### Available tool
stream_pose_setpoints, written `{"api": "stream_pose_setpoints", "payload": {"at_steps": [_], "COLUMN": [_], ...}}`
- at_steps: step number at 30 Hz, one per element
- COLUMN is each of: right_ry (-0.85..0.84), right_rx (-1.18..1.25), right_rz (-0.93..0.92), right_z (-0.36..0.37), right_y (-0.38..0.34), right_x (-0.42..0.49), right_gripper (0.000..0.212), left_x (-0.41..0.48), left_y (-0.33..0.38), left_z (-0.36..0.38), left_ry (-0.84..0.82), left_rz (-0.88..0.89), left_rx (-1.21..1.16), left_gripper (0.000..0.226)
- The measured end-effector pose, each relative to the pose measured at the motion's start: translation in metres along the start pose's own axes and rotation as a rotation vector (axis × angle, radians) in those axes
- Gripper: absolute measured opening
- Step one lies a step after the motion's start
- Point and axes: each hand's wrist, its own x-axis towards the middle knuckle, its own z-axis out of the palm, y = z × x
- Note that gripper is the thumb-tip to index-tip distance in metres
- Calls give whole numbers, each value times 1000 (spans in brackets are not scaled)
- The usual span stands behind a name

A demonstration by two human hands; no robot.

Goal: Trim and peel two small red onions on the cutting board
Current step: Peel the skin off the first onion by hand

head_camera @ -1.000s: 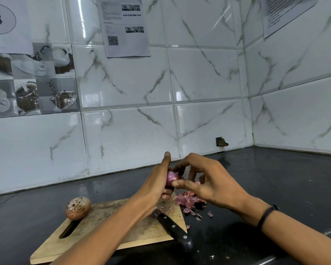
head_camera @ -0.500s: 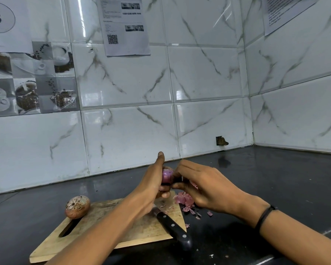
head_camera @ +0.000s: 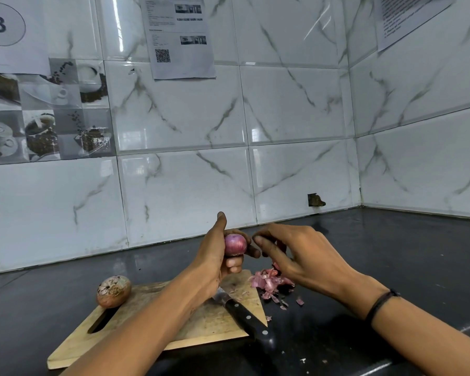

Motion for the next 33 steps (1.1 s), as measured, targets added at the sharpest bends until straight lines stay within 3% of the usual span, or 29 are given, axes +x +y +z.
{"api": "stream_pose_setpoints", "payload": {"at_steps": [2, 7, 12, 18, 26, 33], "right_ry": [45, 118, 105, 130, 55, -18], "right_rx": [-12, 27, 15, 37, 32, -188], "right_rz": [-2, -16, -10, 31, 33, -18], "right_z": [-1, -2, 0, 0, 3, 0], "right_y": [-1, -2, -4, -3, 1, -3], "right_x": [0, 0, 1, 1, 3, 1], "right_gripper": [32, 15, 23, 29, 35, 52], "left_x": [-2, -6, -10, -9, -9, -11], "left_y": [0, -2, -1, -5, -7, -10], "left_z": [3, 10, 17, 20, 28, 28], "left_ry": [-32, -116, -208, -153, -77, -82], "left_rz": [-21, -89, -94, -60, -14, -2], "left_rx": [-40, -76, -80, 108, 127, 267], "left_gripper": [67, 77, 90, 87, 74, 69]}}
